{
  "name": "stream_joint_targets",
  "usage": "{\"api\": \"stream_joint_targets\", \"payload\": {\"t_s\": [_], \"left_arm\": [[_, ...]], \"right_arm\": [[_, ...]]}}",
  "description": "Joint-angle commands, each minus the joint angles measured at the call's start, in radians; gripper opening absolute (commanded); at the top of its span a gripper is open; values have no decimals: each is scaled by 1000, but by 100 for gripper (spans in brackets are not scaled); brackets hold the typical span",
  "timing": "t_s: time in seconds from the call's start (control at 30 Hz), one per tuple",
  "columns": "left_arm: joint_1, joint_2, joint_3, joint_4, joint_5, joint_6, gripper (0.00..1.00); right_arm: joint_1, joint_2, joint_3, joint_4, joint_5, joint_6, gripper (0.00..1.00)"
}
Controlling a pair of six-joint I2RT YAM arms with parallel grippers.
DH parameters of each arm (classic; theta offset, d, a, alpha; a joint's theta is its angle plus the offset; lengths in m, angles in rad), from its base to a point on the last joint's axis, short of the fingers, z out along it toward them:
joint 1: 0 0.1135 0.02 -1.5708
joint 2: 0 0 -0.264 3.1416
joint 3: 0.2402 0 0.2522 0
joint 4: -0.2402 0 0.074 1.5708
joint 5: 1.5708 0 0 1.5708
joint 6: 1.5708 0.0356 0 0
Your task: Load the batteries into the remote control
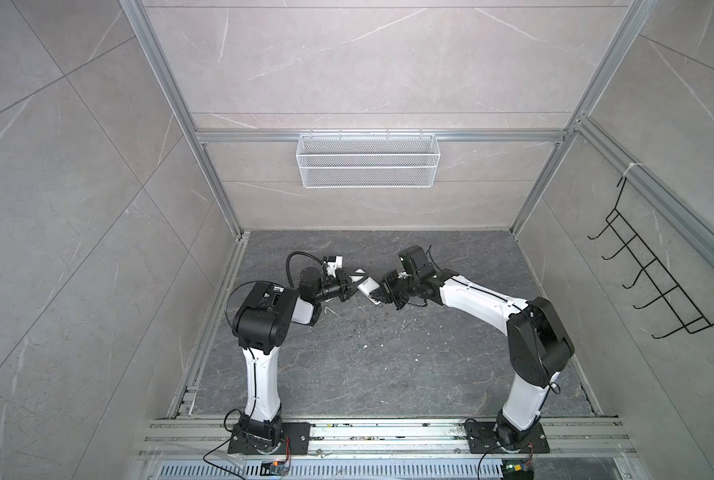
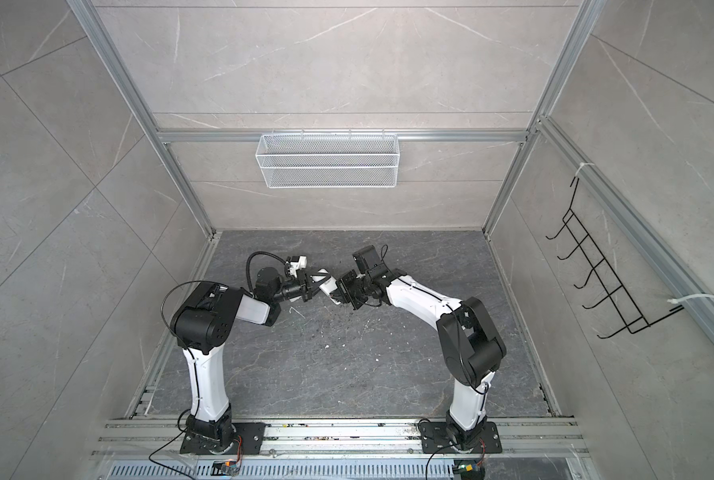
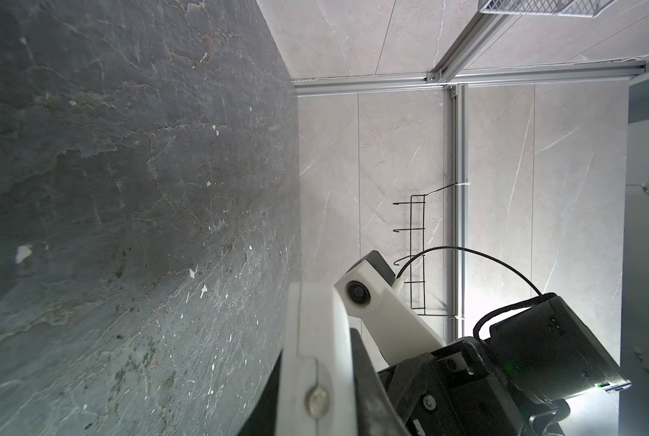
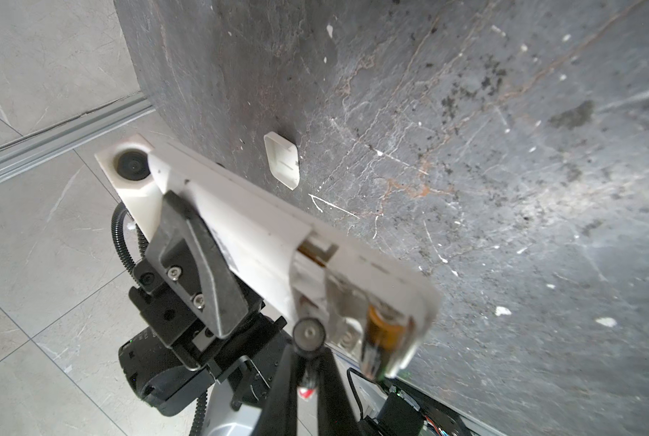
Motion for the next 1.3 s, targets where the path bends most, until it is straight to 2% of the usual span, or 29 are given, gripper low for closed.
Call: {"api": "stream_joint_targets", "payload": {"t_s": [0.0, 0.43, 0.8, 1.27], "left_arm": [[4, -26, 15, 64, 30, -8, 0], [6, -31, 13, 63, 32, -10, 0], [8, -31, 13, 63, 34, -10, 0], [21, -38, 12, 55, 38, -11, 0]], "right_arm": [[-6, -37, -19, 0, -5, -5, 9], [-9, -18, -25, 13, -13, -6, 10], [-9, -22, -27, 17, -19, 6, 22], [-10, -64, -13, -28, -12, -29, 26]]}}
